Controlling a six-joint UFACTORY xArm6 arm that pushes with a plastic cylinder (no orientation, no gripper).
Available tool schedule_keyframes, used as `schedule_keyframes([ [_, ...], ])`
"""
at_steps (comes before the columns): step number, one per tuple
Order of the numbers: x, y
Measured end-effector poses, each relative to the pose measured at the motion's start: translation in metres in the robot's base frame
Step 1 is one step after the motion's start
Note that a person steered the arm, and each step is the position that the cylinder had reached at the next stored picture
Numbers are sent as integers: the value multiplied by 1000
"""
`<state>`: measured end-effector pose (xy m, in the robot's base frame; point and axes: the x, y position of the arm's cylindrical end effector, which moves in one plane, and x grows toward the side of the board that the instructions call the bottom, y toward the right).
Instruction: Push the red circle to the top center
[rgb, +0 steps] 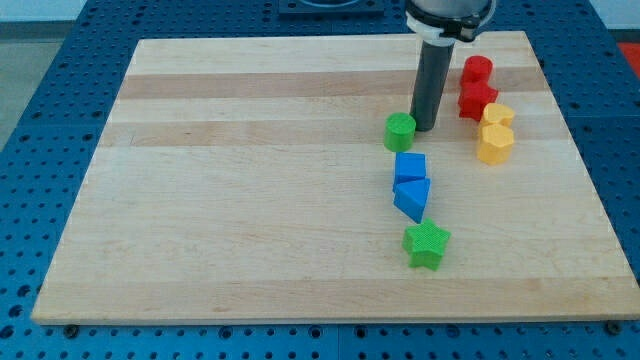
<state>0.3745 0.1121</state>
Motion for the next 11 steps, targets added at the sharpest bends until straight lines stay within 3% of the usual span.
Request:
schedule_keyframes([
  [2,-29,-37],
  [5,-13,-11],
  [6,-30,-30],
  [7,4,-30],
  [8,2,-30],
  [10,-179,21],
  [11,-182,76],
])
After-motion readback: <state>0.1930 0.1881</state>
